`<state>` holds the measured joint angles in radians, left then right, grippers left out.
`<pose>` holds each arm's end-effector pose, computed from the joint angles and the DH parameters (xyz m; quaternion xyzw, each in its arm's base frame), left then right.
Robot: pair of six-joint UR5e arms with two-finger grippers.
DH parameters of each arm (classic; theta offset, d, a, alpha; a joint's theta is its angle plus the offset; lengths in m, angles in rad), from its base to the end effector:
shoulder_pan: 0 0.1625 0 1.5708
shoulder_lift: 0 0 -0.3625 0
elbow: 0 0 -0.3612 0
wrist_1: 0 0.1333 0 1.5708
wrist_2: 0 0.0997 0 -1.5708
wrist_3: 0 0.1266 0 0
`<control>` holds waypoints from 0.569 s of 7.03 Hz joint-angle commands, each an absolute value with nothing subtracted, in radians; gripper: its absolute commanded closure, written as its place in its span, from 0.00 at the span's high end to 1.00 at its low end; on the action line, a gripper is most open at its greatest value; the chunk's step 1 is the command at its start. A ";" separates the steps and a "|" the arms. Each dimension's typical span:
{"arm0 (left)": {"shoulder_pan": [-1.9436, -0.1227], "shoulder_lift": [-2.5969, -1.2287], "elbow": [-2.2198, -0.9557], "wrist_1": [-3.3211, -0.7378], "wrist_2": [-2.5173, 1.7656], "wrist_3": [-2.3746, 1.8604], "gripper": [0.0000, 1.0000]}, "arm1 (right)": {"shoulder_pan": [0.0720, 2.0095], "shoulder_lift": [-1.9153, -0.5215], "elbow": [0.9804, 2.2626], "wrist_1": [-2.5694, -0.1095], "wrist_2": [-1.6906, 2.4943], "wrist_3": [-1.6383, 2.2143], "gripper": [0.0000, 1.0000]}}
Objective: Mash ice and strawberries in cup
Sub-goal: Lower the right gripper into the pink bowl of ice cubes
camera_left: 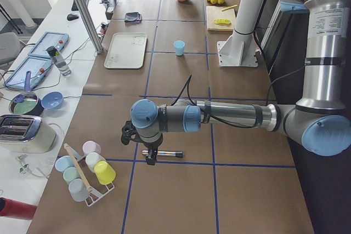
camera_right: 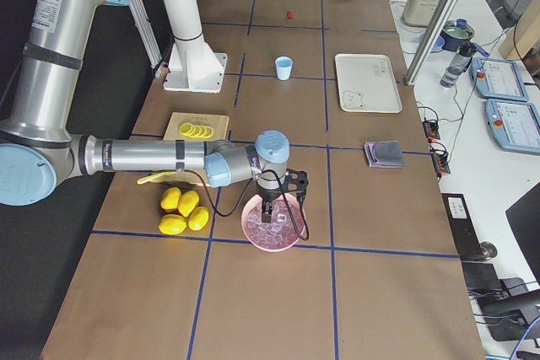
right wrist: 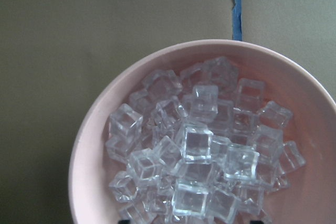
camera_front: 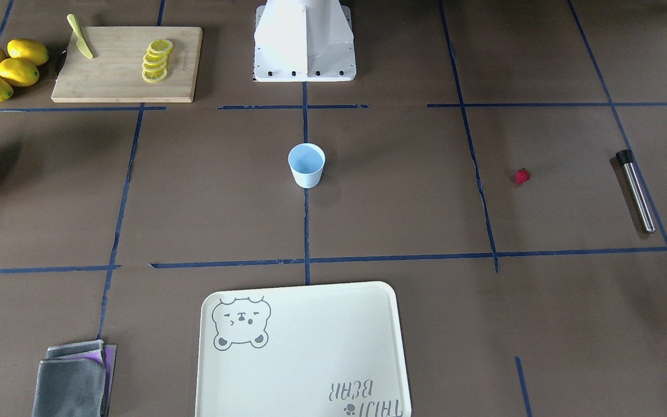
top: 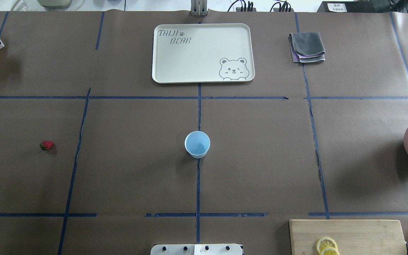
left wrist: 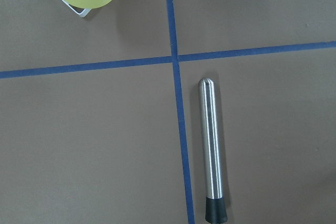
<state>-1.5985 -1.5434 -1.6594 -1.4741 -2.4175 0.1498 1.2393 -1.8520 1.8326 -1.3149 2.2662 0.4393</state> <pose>-0.0508 -0.4460 0.5901 0.0203 0.4106 0.0483 0.9103 -0.0744 -0.3765 0.5889 -0.0244 -0.3552 0.0102 0.9344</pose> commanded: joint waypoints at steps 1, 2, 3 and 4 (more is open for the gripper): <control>-1.598 -1.542 -1.658 -1.474 -2.418 0.150 1.00 | 1.220 -1.847 1.822 -1.315 2.264 0.436 0.74; -1.598 -1.542 -1.658 -1.474 -2.419 0.150 1.00 | 1.210 -1.845 1.809 -1.315 2.264 0.436 0.72; -1.598 -1.542 -1.658 -1.474 -2.419 0.150 1.00 | 1.201 -1.832 1.789 -1.315 2.264 0.436 0.71; -1.598 -1.542 -1.660 -1.474 -2.419 0.150 1.00 | 1.192 -1.821 1.769 -1.315 2.266 0.436 0.71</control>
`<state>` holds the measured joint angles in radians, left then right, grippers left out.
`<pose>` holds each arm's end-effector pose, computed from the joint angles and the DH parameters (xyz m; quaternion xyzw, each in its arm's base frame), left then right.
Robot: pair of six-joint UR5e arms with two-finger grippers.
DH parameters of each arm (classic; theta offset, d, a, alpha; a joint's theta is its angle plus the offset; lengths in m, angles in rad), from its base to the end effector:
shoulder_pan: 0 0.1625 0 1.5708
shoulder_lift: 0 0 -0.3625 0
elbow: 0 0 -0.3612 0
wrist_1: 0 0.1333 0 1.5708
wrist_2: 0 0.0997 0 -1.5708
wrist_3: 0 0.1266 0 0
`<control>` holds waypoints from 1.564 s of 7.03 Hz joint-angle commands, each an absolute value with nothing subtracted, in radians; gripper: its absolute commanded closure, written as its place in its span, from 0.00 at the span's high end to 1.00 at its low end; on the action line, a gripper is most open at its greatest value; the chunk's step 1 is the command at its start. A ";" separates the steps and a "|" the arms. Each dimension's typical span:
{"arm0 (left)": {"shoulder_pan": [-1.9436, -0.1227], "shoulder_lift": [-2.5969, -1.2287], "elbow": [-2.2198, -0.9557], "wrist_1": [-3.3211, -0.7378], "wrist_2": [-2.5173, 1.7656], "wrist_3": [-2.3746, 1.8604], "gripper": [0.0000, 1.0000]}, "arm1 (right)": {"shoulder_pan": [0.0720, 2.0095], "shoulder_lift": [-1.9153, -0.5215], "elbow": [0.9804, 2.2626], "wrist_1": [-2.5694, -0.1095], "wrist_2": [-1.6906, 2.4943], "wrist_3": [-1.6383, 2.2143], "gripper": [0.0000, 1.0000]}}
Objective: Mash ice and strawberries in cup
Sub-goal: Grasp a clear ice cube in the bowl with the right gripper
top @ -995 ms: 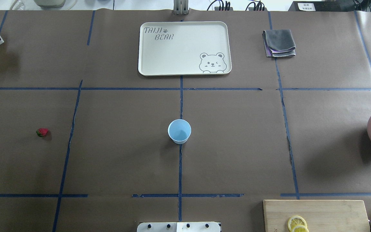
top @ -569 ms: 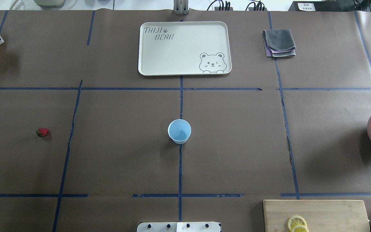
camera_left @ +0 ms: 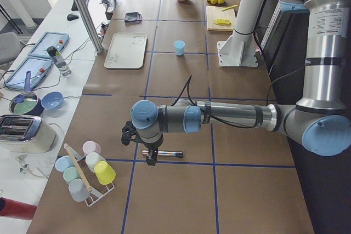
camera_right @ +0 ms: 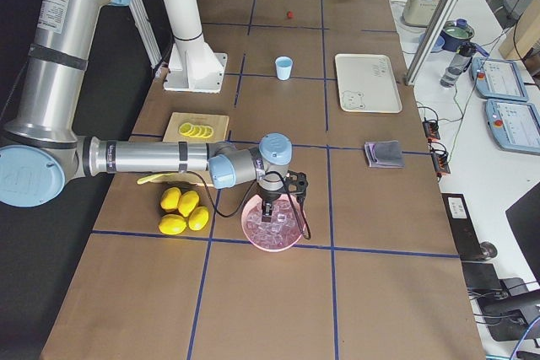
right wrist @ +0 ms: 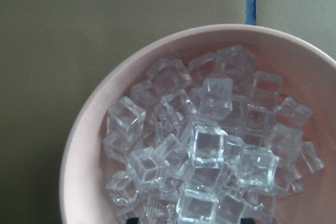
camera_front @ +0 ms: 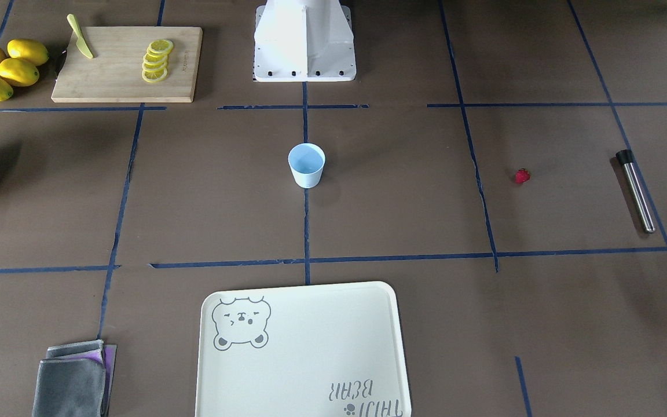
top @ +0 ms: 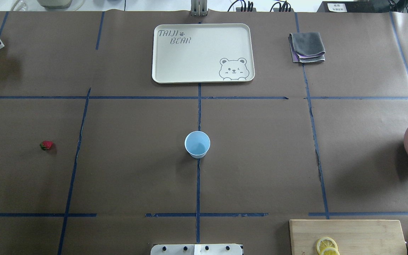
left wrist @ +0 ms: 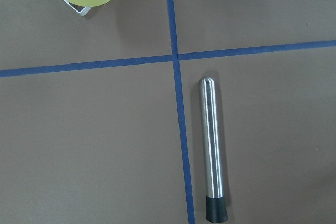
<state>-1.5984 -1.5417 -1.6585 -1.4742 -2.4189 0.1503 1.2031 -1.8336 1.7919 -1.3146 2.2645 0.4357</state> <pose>-0.0507 -0.4453 0.5911 0.0193 0.4113 0.0481 0.9100 -0.0895 -0.3779 0.6015 -0.0395 -0.3504 -0.0046 0.9357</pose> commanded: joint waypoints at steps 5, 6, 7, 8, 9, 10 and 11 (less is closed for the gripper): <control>-1.598 -1.542 -1.660 -1.474 -2.419 0.150 1.00 | 1.190 -1.812 1.756 -1.315 2.264 0.434 0.66; -1.598 -1.543 -1.660 -1.474 -2.419 0.150 1.00 | 1.190 -1.813 1.755 -1.315 2.264 0.434 0.66; -1.598 -1.543 -1.660 -1.476 -2.419 0.150 1.00 | 1.192 -1.812 1.749 -1.313 2.264 0.434 0.66; -1.598 -1.543 -1.660 -1.476 -2.419 0.150 1.00 | 1.190 -1.812 1.737 -1.313 2.264 0.434 0.66; -1.598 -1.543 -1.660 -1.476 -2.419 0.150 1.00 | 1.190 -1.807 1.732 -1.313 2.247 0.434 0.66; -1.598 -1.543 -1.660 -1.476 -2.419 0.150 1.00 | 1.190 -1.806 1.729 -1.313 2.246 0.434 0.66; -1.598 -1.543 -1.660 -1.477 -2.419 0.150 1.00 | 1.190 -1.805 1.729 -1.312 2.246 0.434 0.64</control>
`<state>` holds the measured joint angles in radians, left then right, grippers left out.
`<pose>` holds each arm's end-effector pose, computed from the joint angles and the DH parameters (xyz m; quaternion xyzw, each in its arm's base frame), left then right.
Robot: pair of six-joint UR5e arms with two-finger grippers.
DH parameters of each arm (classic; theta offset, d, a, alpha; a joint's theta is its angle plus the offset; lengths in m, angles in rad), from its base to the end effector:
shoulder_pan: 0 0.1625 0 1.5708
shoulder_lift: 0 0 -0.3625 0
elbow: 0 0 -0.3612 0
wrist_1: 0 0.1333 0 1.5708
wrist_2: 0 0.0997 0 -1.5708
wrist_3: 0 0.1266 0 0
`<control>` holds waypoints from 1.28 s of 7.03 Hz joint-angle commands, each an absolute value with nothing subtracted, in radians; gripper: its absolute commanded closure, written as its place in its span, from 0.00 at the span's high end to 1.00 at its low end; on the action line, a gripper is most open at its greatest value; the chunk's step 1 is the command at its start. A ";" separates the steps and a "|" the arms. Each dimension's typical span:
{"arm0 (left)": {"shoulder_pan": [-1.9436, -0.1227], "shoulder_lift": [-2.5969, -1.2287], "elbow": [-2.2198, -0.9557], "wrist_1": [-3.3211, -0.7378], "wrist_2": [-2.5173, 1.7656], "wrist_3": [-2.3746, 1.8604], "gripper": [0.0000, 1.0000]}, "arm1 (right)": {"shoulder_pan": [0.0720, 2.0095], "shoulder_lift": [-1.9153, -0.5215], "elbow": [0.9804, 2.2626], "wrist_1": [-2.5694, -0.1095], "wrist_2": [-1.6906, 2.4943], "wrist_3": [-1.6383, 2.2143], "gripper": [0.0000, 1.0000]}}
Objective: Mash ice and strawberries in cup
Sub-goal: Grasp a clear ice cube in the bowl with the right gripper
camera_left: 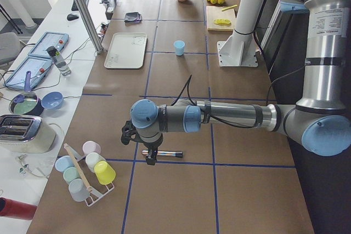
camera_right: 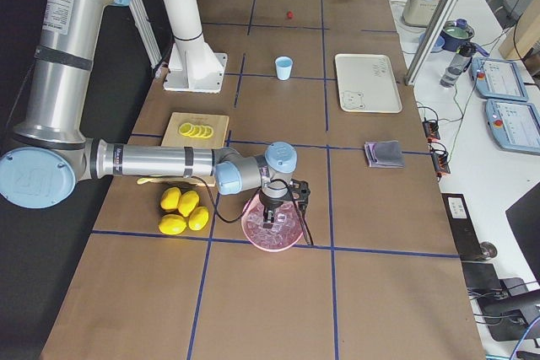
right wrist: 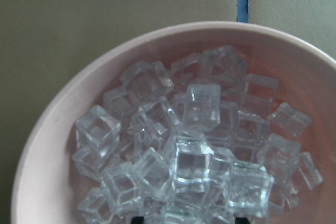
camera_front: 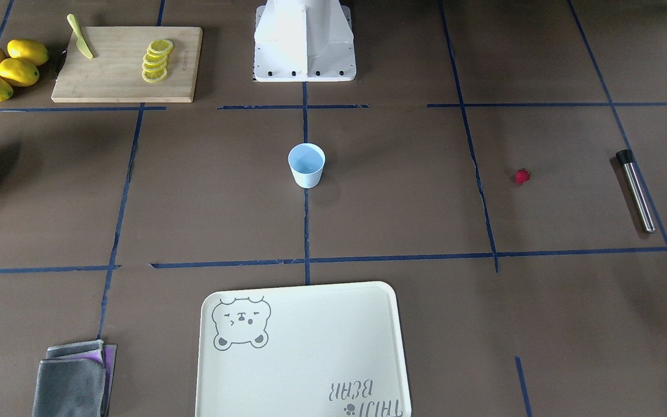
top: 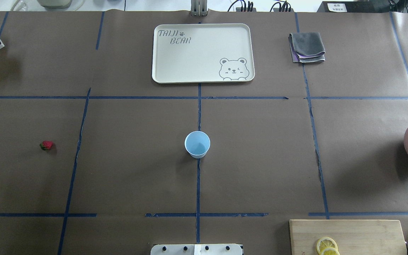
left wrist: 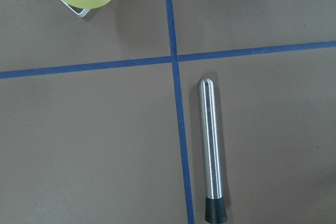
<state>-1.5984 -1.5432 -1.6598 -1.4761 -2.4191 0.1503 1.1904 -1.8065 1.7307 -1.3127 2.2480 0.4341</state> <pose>-0.0507 -0.4461 0.5897 0.0214 0.4112 0.0490 0.9100 -0.0952 -0.3835 0.6213 -0.0522 -0.3377 -0.0050 0.9398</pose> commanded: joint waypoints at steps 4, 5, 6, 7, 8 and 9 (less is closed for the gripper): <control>-1.598 -1.543 -1.660 -1.477 -2.418 0.150 1.00 | 1.192 -1.804 1.739 -1.310 2.247 0.433 0.00; -1.598 -1.543 -1.666 -1.476 -2.418 0.150 1.00 | 1.193 -1.801 1.747 -1.312 2.244 0.433 0.00; -1.598 -1.542 -1.673 -1.474 -2.418 0.149 1.00 | 1.201 -1.805 1.781 -1.315 2.243 0.431 0.00; -1.598 -1.542 -1.677 -1.474 -2.418 0.149 1.00 | 1.238 -1.819 1.823 -1.321 2.244 0.425 0.00; -1.598 -1.542 -1.677 -1.474 -2.418 0.150 1.00 | 1.242 -1.824 1.874 -1.336 2.244 0.425 0.00; -1.600 -1.542 -1.675 -1.473 -2.418 0.150 1.00 | 1.239 -1.801 1.923 -1.388 2.249 0.426 0.00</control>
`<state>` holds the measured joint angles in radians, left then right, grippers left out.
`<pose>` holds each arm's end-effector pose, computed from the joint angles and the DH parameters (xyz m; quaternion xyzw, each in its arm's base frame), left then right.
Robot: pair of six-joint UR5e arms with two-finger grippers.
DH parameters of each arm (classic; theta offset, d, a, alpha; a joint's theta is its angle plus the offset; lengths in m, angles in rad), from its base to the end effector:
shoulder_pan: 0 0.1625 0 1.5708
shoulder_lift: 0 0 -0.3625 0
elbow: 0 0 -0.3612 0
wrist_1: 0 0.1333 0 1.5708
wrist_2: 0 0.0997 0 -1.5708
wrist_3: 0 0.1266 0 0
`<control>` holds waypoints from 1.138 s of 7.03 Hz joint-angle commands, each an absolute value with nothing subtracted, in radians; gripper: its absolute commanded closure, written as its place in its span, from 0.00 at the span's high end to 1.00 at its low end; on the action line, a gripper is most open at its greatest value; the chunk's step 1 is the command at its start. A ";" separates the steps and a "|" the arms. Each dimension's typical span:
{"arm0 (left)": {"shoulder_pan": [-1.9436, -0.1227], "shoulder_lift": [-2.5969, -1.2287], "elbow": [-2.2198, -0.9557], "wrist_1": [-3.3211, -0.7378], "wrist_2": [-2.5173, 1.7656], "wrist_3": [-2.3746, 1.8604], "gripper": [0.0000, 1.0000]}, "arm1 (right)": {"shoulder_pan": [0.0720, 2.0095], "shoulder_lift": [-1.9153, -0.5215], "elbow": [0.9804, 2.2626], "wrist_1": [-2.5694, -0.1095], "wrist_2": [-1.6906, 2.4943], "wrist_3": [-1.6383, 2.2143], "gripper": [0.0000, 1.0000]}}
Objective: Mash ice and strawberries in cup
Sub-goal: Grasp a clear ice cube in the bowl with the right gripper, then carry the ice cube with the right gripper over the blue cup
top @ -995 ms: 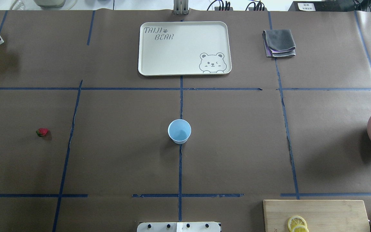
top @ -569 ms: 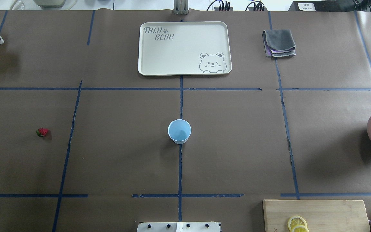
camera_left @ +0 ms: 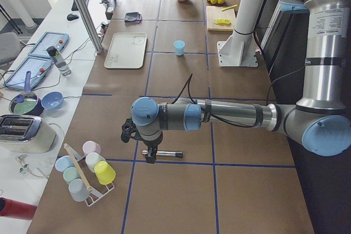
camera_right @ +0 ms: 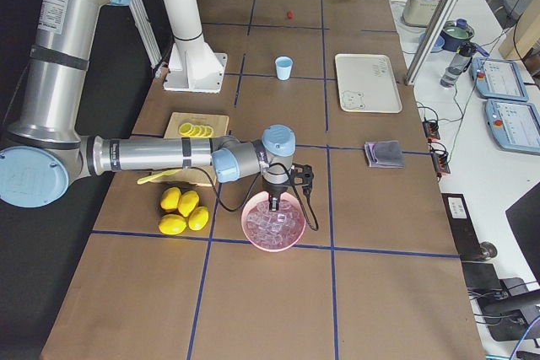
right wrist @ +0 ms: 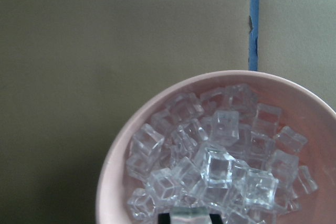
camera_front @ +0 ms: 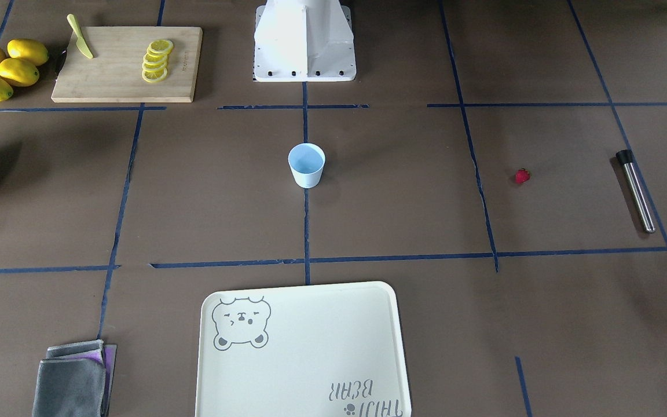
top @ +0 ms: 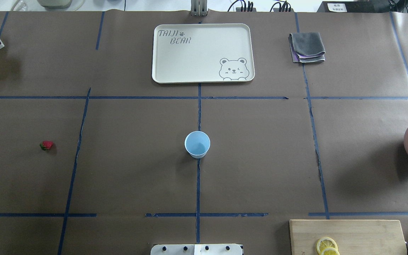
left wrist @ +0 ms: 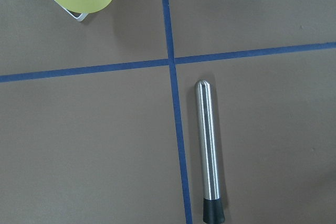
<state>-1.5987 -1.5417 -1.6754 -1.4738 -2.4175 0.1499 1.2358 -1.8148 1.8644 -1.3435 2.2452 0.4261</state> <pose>-0.0509 -0.4463 0.5836 0.0267 0.4100 0.0512 0.9102 -0.0790 -0.3919 0.5642 -0.0008 -0.3526 -0.0031 0.9358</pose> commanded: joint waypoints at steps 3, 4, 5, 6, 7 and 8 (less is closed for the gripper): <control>-1.597 -1.531 -1.667 -1.479 -2.418 0.141 1.00 | 1.146 -1.485 1.939 -1.529 2.313 0.551 0.00; -1.597 -1.531 -1.667 -1.480 -2.419 0.141 1.00 | 1.068 -1.316 1.933 -1.642 2.307 0.660 0.00; -1.597 -1.531 -1.667 -1.480 -2.419 0.141 1.00 | 0.996 -1.148 1.915 -1.758 2.287 0.772 0.00; -1.597 -1.531 -1.669 -1.480 -2.419 0.141 1.00 | 0.927 -1.043 1.887 -1.782 2.264 0.887 0.00; -1.595 -1.531 -1.667 -1.480 -2.419 0.141 1.00 | 0.841 -0.975 1.872 -1.779 2.196 0.985 0.00; -1.595 -1.532 -1.667 -1.479 -2.419 0.134 1.00 | 0.768 -0.877 1.806 -1.776 2.140 1.070 0.00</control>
